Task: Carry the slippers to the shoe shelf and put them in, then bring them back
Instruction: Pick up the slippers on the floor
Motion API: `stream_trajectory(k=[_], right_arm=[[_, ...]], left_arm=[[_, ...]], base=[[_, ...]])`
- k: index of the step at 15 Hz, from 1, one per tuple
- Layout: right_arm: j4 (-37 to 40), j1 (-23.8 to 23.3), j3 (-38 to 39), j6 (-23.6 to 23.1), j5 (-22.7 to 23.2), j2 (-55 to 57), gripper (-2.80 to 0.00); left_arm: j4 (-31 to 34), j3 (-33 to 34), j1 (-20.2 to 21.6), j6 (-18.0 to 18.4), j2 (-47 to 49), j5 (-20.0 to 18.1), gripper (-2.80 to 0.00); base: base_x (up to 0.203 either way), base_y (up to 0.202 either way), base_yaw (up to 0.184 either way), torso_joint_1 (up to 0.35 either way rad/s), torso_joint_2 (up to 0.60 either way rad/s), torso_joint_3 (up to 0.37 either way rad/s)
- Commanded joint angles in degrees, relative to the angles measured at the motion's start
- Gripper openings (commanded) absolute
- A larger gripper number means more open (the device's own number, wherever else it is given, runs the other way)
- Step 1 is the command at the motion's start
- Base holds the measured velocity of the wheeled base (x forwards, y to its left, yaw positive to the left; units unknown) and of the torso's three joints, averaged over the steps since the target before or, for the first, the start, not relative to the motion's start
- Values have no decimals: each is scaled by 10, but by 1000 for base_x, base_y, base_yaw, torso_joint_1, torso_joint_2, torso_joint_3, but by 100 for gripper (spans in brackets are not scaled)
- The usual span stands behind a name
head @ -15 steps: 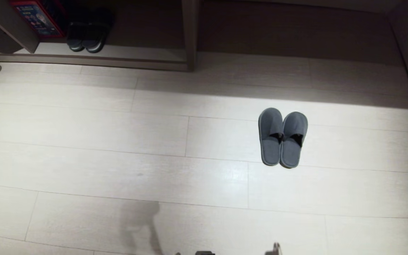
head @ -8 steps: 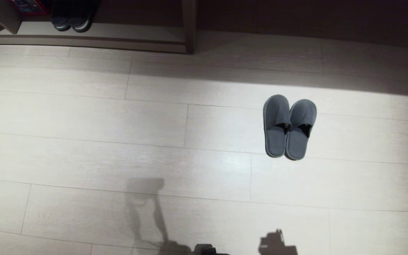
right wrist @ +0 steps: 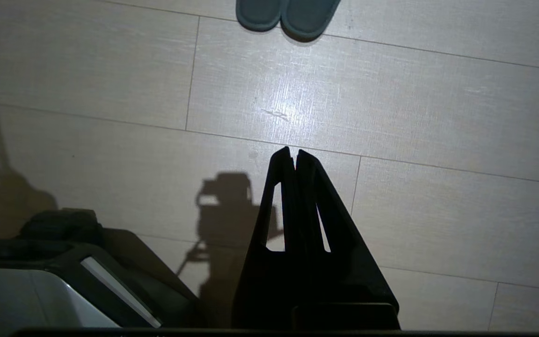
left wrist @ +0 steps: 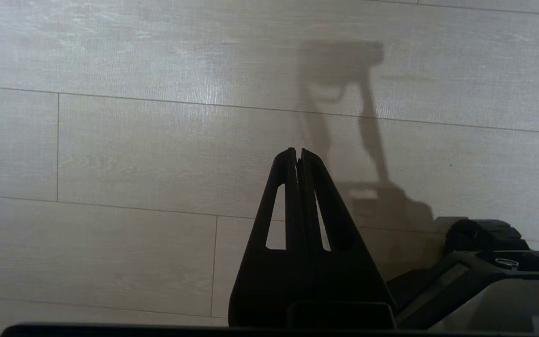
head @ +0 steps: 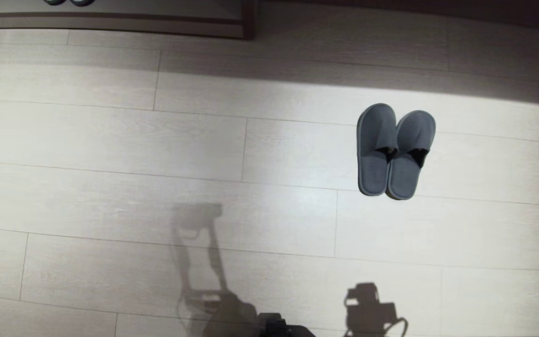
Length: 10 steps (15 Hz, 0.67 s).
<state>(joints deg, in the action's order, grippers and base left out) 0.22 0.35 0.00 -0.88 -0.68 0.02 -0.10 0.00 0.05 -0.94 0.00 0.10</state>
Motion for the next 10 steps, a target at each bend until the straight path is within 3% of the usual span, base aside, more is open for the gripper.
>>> stream_trajectory(k=[1,10], right_arm=[[0,0,0,-1,1,1,-280],[0,1,0,3,-2,1,-280]], left_arm=[[0,1,0,0,0,0,-280],[0,1,0,0,-1,0,-280]], base=[[0,0,0,2,2,-200],[0,0,0,1,2,-197]])
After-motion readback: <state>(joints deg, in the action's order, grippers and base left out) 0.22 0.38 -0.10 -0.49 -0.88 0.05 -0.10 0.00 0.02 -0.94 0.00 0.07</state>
